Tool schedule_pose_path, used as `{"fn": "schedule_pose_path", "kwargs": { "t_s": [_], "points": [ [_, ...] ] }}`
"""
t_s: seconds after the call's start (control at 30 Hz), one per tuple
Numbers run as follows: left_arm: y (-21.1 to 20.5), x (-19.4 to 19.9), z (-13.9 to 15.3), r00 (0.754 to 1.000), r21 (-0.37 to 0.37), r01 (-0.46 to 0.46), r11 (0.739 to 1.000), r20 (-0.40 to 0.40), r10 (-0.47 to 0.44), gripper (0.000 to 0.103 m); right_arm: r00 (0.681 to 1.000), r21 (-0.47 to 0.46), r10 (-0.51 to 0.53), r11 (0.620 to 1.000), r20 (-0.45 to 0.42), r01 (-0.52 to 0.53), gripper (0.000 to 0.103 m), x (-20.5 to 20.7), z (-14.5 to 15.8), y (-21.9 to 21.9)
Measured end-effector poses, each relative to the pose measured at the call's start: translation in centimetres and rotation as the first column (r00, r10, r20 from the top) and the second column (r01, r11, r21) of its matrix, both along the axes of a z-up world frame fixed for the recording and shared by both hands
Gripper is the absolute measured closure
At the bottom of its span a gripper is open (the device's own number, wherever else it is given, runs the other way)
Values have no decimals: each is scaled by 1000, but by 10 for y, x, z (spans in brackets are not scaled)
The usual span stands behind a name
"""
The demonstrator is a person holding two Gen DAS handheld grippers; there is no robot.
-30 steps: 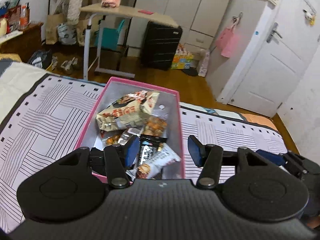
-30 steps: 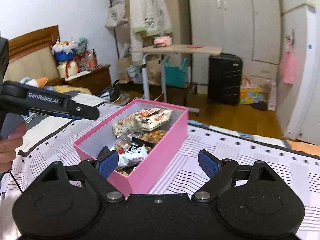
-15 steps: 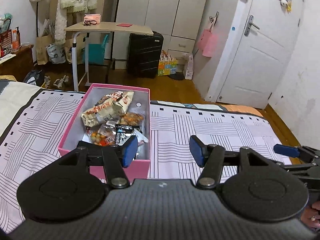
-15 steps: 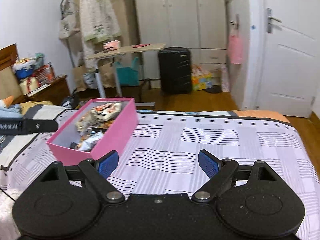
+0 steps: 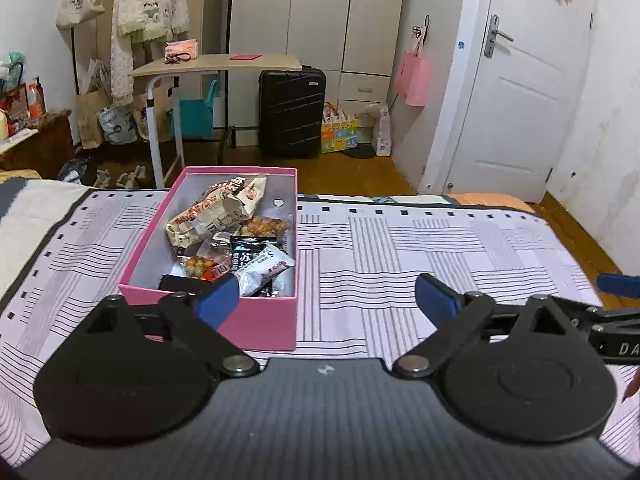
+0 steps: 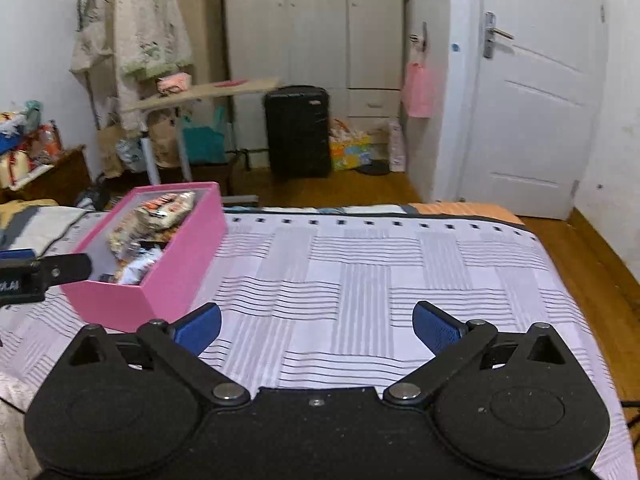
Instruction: Organize snacks
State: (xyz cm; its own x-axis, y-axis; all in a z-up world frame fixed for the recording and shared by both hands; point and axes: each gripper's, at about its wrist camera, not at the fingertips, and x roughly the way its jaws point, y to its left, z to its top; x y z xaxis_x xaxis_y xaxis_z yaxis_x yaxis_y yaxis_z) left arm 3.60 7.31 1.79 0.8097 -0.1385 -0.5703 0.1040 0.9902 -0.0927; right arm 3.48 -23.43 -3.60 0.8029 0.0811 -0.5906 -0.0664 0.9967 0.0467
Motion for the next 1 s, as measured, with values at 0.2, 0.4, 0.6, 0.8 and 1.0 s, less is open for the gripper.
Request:
{"fn": "schedule_pose_path", "kwargs": {
  "t_s": [0.2, 0.4, 0.6, 0.8, 1.0],
  "points": [
    [-5, -3, -4, 1000, 49, -31, 998, -1, 31, 5, 999, 16, -50, 999, 10, 49, 0, -5, 3, -8],
    [-7, -9, 0, 999, 52, -34, 998, 8, 33, 5, 999, -2, -50, 999, 2, 50, 0, -8, 2, -11],
    [-12, -13, 1, 999, 71, -33, 997, 14, 32, 5, 998, 0, -58, 998, 13, 58, 0, -11, -2, -11],
    [-15, -18, 0, 999, 79, -51, 996, 12, 50, 5, 996, -29, -83, 996, 31, 84, 0, -14, -6, -9],
    [-16, -16, -7, 998, 87, -69, 994, -5, 70, 5, 994, -55, -99, 993, 46, 102, 0, -15, -11, -6]
  ]
}}
